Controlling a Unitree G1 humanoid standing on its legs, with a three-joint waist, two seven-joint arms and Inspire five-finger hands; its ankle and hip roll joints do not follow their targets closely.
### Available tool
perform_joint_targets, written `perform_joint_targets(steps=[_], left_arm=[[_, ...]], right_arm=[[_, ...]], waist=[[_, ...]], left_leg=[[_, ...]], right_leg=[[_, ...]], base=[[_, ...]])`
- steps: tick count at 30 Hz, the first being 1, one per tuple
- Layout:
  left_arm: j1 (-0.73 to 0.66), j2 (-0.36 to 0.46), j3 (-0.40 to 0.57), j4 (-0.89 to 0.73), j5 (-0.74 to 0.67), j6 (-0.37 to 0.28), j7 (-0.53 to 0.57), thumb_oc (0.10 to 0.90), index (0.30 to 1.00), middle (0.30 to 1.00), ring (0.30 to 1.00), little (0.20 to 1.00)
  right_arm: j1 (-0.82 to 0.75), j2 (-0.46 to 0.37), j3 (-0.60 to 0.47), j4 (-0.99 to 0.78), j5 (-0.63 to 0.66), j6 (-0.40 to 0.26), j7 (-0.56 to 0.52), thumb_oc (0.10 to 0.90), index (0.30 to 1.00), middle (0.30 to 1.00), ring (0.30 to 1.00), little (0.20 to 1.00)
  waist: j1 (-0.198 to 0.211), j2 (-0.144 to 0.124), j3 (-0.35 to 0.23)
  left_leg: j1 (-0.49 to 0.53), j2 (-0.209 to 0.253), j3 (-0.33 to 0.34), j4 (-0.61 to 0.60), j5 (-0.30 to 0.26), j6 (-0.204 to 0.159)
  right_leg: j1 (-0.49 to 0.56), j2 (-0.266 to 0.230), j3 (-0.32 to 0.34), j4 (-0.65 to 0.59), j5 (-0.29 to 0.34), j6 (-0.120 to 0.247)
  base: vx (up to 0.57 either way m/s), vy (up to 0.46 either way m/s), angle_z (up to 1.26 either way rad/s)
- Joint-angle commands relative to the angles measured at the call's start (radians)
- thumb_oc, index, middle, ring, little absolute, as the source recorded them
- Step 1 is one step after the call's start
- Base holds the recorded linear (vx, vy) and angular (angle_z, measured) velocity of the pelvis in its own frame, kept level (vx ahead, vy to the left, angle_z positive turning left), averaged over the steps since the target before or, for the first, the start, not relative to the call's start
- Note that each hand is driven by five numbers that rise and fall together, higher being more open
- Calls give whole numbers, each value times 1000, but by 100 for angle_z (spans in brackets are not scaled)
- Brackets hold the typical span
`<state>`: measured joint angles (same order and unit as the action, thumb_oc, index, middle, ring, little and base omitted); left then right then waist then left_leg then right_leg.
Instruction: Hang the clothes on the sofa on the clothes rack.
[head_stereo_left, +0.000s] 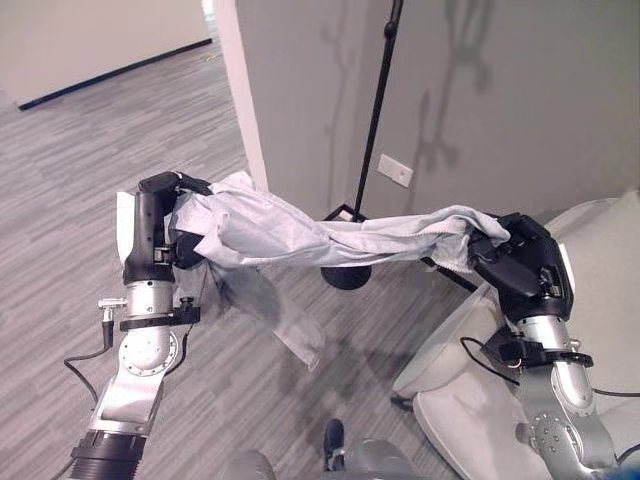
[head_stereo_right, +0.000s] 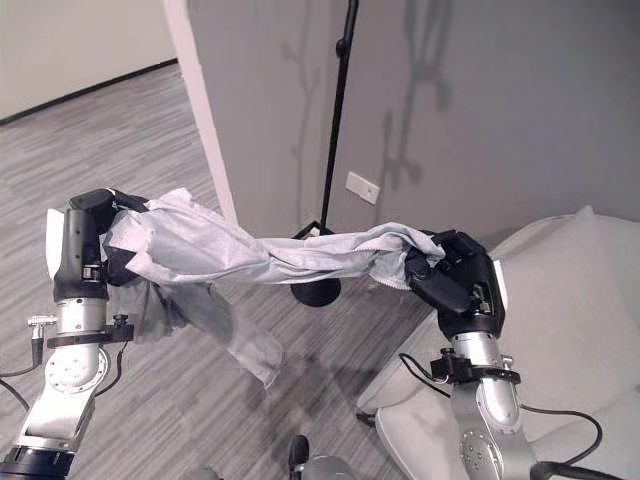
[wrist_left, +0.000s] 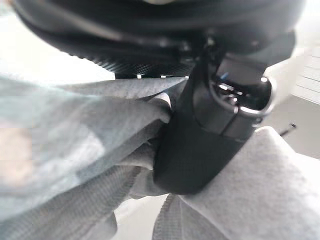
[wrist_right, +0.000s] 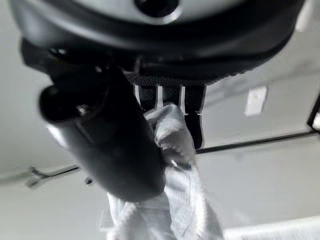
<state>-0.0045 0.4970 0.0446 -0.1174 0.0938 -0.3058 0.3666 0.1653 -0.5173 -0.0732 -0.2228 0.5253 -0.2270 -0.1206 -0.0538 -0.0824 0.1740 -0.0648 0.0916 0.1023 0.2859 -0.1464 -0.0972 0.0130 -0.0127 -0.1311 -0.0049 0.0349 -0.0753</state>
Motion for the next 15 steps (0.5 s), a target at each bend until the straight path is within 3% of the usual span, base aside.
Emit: perform_joint_targets(steps=[1,5,6,8,9,12,13,14,15], left_arm=[[-145,120,115,-79,92,-93,121,400,300,300,300,300],[-233,150,75,-48,128,-85,142,400,300,300,300,300],[-312,189,34,-11,200,-54,152,400,300,300,300,300],[-359,200,-1,16,221,-51,161,400,300,300,300,300],[-411,215,-29,27,247,-36,161,400,300,300,300,300],[-482,223,-65,47,273,-23,169,400,300,300,300,300],[-542,217,-99,64,278,-8,180,400,300,300,300,300],[-548,218,-100,67,278,-8,181,400,300,300,300,300],[-573,215,-117,74,274,-3,183,400,300,300,300,300]], right_arm=[[-220,-101,-98,10,-337,-54,-207,400,300,300,300,300],[-328,-97,-91,48,-436,-22,-308,400,300,300,300,300],[-392,-102,-86,54,-571,20,-372,400,300,300,300,300],[-407,-100,-83,47,-624,45,-398,400,300,300,300,300],[-446,-101,-76,40,-724,89,-427,400,300,300,300,300],[-500,-96,-61,50,-820,144,-472,400,300,300,300,300],[-575,-84,-35,73,-875,194,-504,400,300,300,300,300],[-581,-83,-32,76,-877,196,-506,400,300,300,300,300],[-615,-74,-19,87,-895,214,-524,400,300,300,300,300]], waist=[[62,28,-82],[80,38,-78],[86,55,-104],[86,47,-119],[80,41,-142],[81,37,-158],[78,41,-165],[80,41,-161],[79,48,-160]], left_leg=[[-81,-113,-143,-196,168,21],[-119,-123,-153,-292,242,7],[-87,-110,-146,-317,285,24],[-74,-120,-147,-307,282,28],[-58,-127,-141,-295,266,47],[-28,-131,-111,-295,243,71],[14,-135,-85,-298,217,98],[15,-135,-81,-299,217,100],[34,-136,-69,-299,208,114]], right_leg=[[135,-4,46,-81,-53,130],[170,12,72,-80,-80,122],[193,28,102,-52,-113,123],[204,17,107,-39,-125,126],[207,1,119,4,-140,133],[188,-16,122,86,-158,152],[147,-34,104,202,-124,184],[140,-35,108,215,-129,186],[116,-47,89,288,-91,202]], base=[[218,82,-89],[224,93,-68],[407,190,-52],[370,174,-55],[202,114,-63],[322,196,-34],[165,122,-42],[239,173,-58],[94,126,-48]])
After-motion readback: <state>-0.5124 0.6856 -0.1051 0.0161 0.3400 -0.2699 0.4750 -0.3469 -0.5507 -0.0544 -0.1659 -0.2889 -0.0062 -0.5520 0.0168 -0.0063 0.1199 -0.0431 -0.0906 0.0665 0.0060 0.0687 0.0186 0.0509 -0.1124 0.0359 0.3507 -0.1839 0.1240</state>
